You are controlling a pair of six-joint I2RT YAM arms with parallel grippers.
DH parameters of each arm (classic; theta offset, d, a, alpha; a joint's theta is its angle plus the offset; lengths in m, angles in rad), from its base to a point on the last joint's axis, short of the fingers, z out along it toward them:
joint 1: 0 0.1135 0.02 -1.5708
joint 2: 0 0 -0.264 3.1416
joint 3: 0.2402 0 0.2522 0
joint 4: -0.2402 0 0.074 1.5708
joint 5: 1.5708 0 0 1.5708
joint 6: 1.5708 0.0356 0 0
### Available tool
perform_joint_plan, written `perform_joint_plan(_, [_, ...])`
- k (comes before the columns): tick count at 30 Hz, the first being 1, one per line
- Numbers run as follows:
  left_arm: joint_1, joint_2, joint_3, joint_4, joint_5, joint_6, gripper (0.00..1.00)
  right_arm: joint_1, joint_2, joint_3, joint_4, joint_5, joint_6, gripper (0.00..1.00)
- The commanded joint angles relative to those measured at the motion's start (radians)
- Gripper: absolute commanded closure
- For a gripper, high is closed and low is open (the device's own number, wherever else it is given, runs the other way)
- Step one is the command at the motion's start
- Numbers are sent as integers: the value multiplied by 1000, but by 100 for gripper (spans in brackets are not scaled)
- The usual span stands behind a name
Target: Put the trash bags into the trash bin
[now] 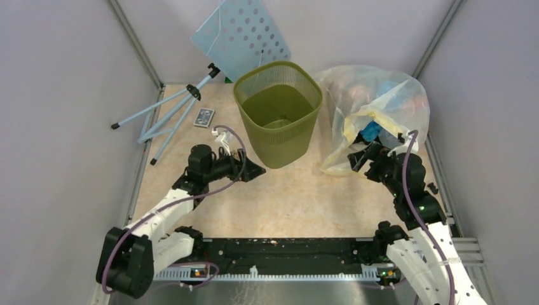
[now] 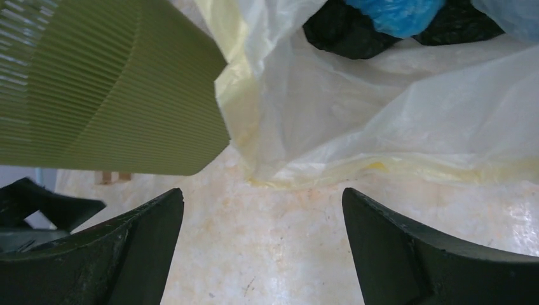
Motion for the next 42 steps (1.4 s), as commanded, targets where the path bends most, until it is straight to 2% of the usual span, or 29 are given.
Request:
perform_joint_plan(1, [-33, 87, 3, 235, -29, 50, 1, 2, 7, 62, 62, -113, -71, 7])
perform_joint_plan(5, [-77, 164, -49, 438, -86, 58, 1, 3, 2, 54, 38, -10, -54, 13])
perform_joint_plan(10, [-81, 320, 31, 482, -105, 107, 1, 2, -5, 3, 67, 20, -27, 21])
perform_joint_plan(15, [-80, 476, 71, 606, -73, 90, 1, 2, -2, -47, 72, 75, -1, 23])
perform_joint_plan(16, [-80, 504, 83, 616, -76, 94, 1, 3, -2, -55, 75, 90, 3, 25])
perform_joint_plan(18, [-80, 552, 112, 618, -84, 102, 1, 2, 2, -74, 82, 144, 28, 38])
perform_joint_plan(20, [-80, 605, 143, 618, -104, 100, 2, 1, 18, -80, 41, 267, 114, 47])
perform_joint_plan(22, [-79, 650, 175, 629, -122, 84, 2, 2, 46, -82, 45, 311, 163, 50])
perform_joint_plan(29, [-68, 778, 279, 676, -157, 101, 4, -5, 205, -93, 227, 340, 207, 56])
perform_joint_plan(33, [-49, 829, 314, 691, -101, 96, 3, -49, 305, -85, 363, 345, 176, 57])
perform_joint_plan(42, [-52, 814, 234, 778, -89, 113, 2, -138, 557, -64, 696, 312, 75, 46])
